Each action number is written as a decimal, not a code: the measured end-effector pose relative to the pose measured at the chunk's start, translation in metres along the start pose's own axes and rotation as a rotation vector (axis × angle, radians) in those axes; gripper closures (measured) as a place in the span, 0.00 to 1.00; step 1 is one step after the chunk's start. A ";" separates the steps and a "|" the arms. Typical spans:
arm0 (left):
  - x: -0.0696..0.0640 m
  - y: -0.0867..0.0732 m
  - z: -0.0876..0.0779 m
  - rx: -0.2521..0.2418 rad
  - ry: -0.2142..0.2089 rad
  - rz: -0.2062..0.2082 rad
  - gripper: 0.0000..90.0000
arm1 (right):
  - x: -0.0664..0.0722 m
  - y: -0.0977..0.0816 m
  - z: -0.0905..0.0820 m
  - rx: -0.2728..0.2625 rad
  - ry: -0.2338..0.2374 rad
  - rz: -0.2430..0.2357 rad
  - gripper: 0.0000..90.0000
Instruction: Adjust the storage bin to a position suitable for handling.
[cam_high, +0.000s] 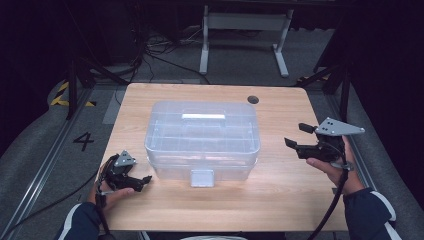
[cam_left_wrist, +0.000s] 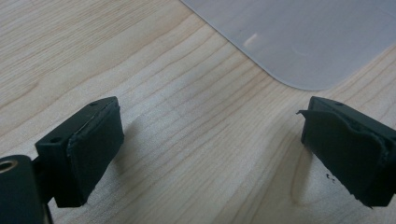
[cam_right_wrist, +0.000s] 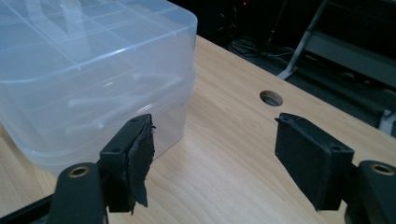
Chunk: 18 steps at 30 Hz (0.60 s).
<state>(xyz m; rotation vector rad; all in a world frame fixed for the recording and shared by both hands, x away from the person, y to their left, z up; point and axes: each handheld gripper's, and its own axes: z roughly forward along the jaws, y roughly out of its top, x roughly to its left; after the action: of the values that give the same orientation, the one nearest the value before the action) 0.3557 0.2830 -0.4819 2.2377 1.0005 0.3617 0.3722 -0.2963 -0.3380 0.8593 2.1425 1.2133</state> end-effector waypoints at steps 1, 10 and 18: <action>0.000 0.000 0.000 0.000 0.000 -0.001 0.07 | 0.000 0.003 0.000 -0.004 0.001 0.004 0.32; 0.000 0.000 0.000 0.000 0.000 -0.001 0.07 | 0.005 0.036 0.014 -0.028 0.013 -0.028 0.32; 0.000 0.000 0.000 0.000 -0.001 -0.002 0.07 | 0.012 0.050 0.029 -0.027 0.034 -0.038 0.32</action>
<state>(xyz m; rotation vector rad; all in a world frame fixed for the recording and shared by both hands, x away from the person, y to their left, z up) 0.3557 0.2829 -0.4820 2.2359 1.0026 0.3599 0.3984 -0.2516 -0.3087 0.7882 2.1542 1.2439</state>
